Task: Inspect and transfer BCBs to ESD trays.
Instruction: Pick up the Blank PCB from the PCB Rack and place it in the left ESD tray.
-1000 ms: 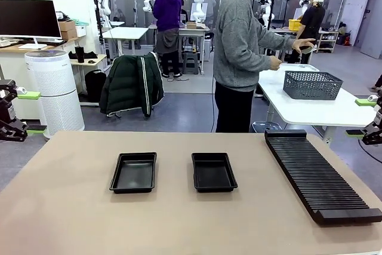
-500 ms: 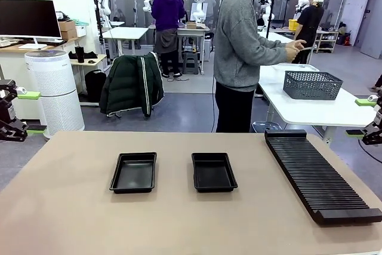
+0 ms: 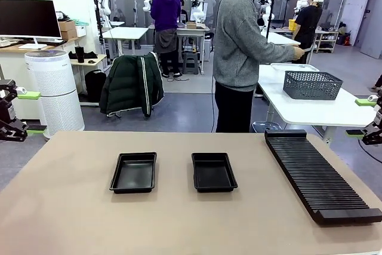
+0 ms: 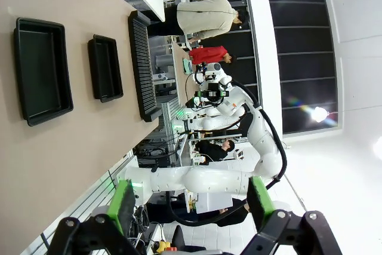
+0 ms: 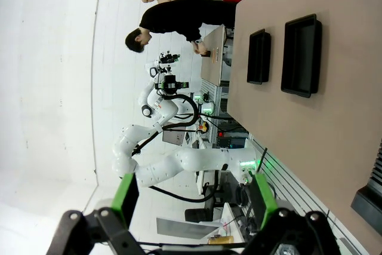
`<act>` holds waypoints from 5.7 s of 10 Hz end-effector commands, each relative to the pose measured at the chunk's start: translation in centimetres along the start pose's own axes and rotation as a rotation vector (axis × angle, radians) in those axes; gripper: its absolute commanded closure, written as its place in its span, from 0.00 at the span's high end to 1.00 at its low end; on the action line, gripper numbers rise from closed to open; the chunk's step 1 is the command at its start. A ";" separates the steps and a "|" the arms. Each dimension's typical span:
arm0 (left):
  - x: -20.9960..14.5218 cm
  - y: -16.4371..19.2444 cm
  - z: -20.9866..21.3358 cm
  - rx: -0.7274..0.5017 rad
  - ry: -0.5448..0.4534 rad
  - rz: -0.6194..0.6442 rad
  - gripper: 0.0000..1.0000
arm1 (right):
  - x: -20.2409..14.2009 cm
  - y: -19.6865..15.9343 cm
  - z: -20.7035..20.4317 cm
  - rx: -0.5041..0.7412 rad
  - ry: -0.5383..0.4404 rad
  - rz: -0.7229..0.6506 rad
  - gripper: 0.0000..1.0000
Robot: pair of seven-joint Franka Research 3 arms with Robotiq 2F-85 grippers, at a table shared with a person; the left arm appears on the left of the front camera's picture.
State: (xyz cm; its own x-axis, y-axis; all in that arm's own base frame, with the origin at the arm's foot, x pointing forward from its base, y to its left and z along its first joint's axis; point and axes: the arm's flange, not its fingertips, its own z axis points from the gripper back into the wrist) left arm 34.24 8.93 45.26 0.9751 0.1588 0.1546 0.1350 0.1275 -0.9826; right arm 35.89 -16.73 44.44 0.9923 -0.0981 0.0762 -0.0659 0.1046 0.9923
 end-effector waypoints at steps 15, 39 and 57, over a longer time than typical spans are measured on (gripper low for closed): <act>0.0 0.0 0.0 0.001 -0.002 0.000 1.00 | 0.0 0.0 0.0 0.000 0.000 -0.001 1.00; 0.0 0.0 0.0 0.001 -0.002 0.000 1.00 | 0.0 0.0 0.0 0.000 0.000 -0.001 1.00; 0.0 0.0 0.0 0.001 -0.002 0.000 1.00 | 0.6 3.9 0.1 -0.176 0.001 0.089 1.00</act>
State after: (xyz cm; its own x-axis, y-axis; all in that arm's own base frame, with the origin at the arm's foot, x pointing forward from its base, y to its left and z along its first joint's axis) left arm 34.24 8.92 45.26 0.9752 0.1587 0.1545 0.1349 0.1276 -0.9826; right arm 36.26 -16.85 47.42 0.9857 -0.0883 0.1438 -0.1230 0.2078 0.9704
